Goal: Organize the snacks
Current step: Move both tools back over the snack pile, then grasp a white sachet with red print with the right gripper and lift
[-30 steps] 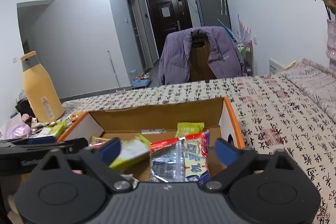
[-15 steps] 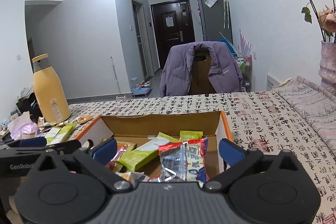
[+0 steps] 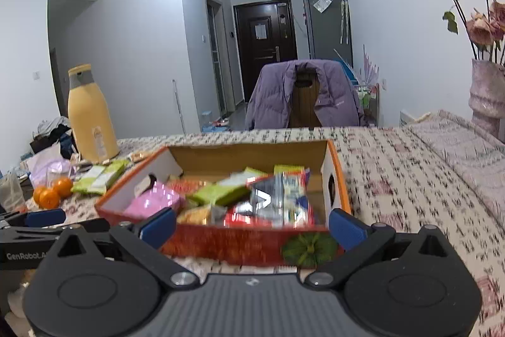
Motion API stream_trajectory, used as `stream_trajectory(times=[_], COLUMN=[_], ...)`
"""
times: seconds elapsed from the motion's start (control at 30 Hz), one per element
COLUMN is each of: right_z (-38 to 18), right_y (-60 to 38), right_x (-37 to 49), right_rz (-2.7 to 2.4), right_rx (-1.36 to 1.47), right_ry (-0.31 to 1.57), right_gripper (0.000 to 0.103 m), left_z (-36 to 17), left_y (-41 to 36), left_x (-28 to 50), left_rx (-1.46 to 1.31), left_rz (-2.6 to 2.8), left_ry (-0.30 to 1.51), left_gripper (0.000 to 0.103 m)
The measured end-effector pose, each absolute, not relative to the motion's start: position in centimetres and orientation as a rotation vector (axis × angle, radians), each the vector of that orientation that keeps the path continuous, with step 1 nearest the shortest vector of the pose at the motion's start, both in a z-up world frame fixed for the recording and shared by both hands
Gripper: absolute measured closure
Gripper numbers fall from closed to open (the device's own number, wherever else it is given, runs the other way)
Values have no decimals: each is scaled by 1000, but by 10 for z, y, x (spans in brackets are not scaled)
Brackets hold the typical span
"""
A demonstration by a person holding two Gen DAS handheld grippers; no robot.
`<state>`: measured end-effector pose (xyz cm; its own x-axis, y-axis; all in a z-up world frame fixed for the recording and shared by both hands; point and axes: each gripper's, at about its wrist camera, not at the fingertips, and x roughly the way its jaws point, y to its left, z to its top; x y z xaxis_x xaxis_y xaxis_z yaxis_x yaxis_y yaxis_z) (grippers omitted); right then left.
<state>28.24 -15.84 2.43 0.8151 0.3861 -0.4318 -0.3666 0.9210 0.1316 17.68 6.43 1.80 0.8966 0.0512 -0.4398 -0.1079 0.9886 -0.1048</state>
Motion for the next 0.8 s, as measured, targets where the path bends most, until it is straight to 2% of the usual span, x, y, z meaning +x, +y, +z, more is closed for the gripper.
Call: stream_trajectory(times=[0.8], right_z=[-31], right_y=[-155], right_x=[233], right_rz=[389], right_rx=[8], right_ry=[555], right_gripper=[0], left_z=[-25], left_y=[68], left_x=[145], left_rx=[-101], left_rz=[72], left_ry=[453], left_gripper=[0])
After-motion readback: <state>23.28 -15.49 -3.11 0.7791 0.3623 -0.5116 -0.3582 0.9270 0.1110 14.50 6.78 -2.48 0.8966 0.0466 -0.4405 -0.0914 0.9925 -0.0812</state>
